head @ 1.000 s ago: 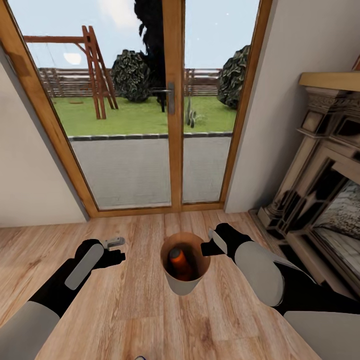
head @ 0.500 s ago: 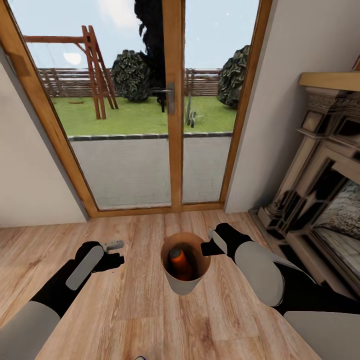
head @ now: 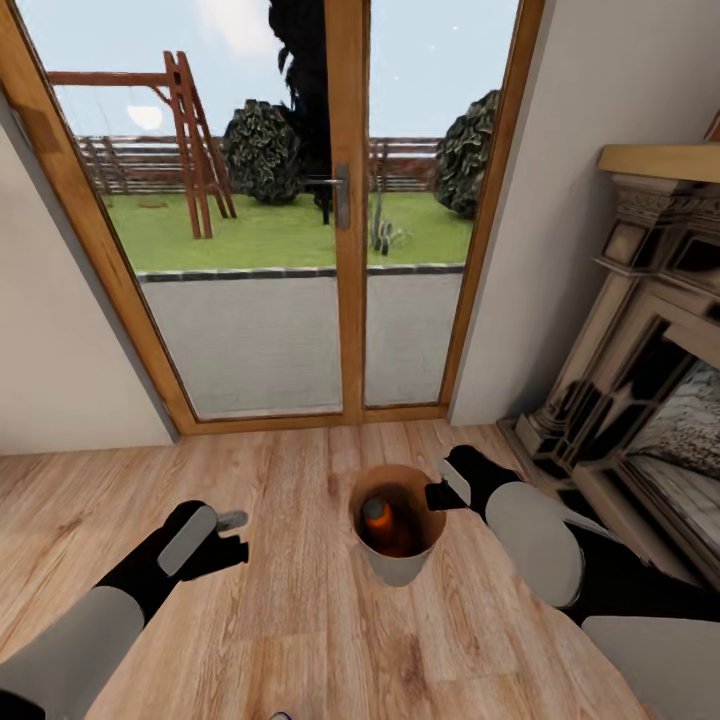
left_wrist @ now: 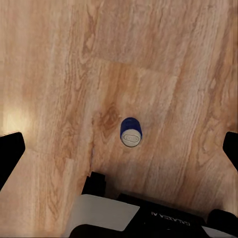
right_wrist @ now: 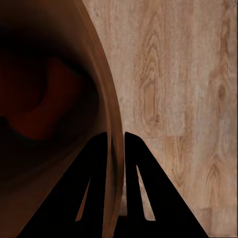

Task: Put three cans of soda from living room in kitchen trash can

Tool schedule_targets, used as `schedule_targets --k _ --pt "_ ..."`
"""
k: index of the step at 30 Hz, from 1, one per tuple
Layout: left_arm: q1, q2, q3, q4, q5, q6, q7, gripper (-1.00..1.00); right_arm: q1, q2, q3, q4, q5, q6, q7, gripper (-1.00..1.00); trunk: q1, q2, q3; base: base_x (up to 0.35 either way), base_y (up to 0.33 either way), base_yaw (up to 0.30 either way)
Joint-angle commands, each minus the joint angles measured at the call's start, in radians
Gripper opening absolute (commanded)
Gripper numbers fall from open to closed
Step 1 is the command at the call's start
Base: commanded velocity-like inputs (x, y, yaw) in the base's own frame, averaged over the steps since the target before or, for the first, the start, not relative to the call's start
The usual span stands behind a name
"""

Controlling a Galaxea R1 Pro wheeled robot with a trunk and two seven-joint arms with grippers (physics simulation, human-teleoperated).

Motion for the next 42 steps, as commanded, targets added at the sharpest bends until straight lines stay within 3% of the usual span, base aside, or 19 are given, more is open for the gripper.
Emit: schedule_targets --k 1,6,9,12,17,25,42 --pt "-0.006 -0.001 -0.001 0.019 -0.002 -0.002 -0.015 1.0 0.0 -0.005 -0.027 0.002 -0.024 -0.002 -0.025 -1.0 0.0 0.0 0.0 0.0 0.0 0.0" --pt "-0.014 -0.001 -0.003 0.081 -0.041 -0.007 -0.068 1.0 0.0 -0.012 -0.098 0.003 -0.026 0.001 -0.07 -1.0 0.0 0.0 0.0 0.0 0.0 0.0" --pt "-0.015 -0.001 -0.003 0.119 -0.057 -0.016 -0.117 1.0 0.0 -0.013 -0.11 0.004 -0.027 0.002 -0.076 -1.0 0.0 0.0 0.0 0.0 0.0 0.0" --pt "-0.016 -0.002 -0.003 0.171 -0.108 -0.044 -0.183 1.0 0.0 -0.014 -0.119 0.005 -0.028 0.003 -0.079 -1.0 0.0 0.0 0.0 0.0 0.0 0.0" --pt "-0.016 -0.001 -0.002 0.197 -0.16 -0.057 -0.23 1.0 0.0 -0.014 -0.122 0.006 -0.028 0.003 -0.08 -1.0 0.0 0.0 0.0 0.0 0.0 0.0" --pt "-0.014 0.0 0.0 0.302 -0.179 -0.156 -0.284 1.0 0.0 -0.008 -0.115 0.006 -0.026 0.004 -0.079 -1.0 0.0 0.0 0.0 0.0 0.0 0.0" --pt "-0.013 -0.01 0.002 0.327 -0.183 -0.187 -0.317 1.0 0.0 -0.004 -0.109 0.006 -0.025 0.005 -0.077 -1.0 0.0 0.0 0.0 0.0 0.0 0.0"
